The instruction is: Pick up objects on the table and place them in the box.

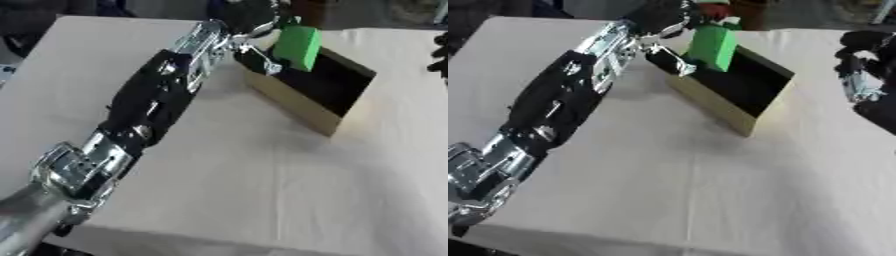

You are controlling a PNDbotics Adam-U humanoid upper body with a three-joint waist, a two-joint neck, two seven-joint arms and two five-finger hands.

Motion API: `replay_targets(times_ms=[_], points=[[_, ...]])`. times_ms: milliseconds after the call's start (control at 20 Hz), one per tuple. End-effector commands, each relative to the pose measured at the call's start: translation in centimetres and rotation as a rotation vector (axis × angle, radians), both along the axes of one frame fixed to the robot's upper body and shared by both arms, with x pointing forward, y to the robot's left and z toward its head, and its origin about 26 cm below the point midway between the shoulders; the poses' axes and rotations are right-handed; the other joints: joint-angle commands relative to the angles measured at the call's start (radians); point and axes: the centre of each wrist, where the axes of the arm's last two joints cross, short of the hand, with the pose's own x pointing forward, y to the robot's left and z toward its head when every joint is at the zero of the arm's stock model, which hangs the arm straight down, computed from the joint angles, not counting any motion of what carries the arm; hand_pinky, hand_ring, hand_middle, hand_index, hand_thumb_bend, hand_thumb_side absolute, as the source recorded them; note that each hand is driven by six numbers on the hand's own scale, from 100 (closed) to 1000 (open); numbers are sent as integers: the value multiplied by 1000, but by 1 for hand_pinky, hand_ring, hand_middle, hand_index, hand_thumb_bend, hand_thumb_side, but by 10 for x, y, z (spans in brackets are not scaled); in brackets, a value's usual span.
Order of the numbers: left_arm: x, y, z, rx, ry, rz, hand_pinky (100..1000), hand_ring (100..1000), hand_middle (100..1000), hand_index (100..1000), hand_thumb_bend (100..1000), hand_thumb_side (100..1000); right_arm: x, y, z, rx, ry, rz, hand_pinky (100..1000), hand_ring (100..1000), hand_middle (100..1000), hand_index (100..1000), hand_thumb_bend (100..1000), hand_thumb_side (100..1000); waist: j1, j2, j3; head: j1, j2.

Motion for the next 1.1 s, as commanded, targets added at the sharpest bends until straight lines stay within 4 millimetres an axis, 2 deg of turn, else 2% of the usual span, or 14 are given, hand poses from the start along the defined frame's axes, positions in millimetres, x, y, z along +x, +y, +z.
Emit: replay_targets(times_ms=[50, 400, 450, 500, 700, 900, 950, 1100], points=[[0, -1, 7, 9, -52, 9, 724, 654, 628, 826, 352, 381, 0, 1, 14, -1, -41, 12, 634, 858, 588, 789, 100, 395, -2, -14, -3, 1, 2], [1, 1, -2, 62, -75, 61, 748, 697, 705, 909, 425, 453, 1, 2, 15, -2, -42, 15, 634, 859, 588, 789, 100, 393, -3, -9, -9, -1, -3], [1, 1, -3, 68, -82, 68, 761, 724, 745, 929, 492, 523, 1, 2, 15, -2, -42, 14, 634, 859, 588, 789, 100, 393, -3, -8, -10, -2, -3], [1, 2, -3, 73, -89, 74, 769, 735, 760, 935, 505, 538, 1, 2, 15, -3, -43, 14, 634, 859, 588, 789, 100, 393, -3, -7, -10, -2, -3], [0, 3, -1, 67, -117, 82, 774, 744, 771, 937, 511, 551, 1, 1, 15, -5, -43, 12, 634, 860, 588, 790, 100, 392, -3, -5, -6, -5, -2], [-6, 12, 26, -26, -183, 56, 757, 715, 736, 918, 406, 492, 1, -2, 15, -5, -42, 3, 634, 860, 588, 790, 100, 393, -2, -6, 8, -10, -3], [-9, 14, 35, -65, -196, 47, 747, 698, 713, 906, 329, 456, 1, -3, 14, -4, -41, -1, 634, 860, 588, 790, 100, 394, -2, -6, 13, -12, -3], [-24, 23, 59, -187, -216, -1, 738, 681, 687, 890, 232, 443, 1, -7, 13, -2, -37, -17, 634, 860, 588, 790, 100, 395, -2, -9, 36, -22, -3]])
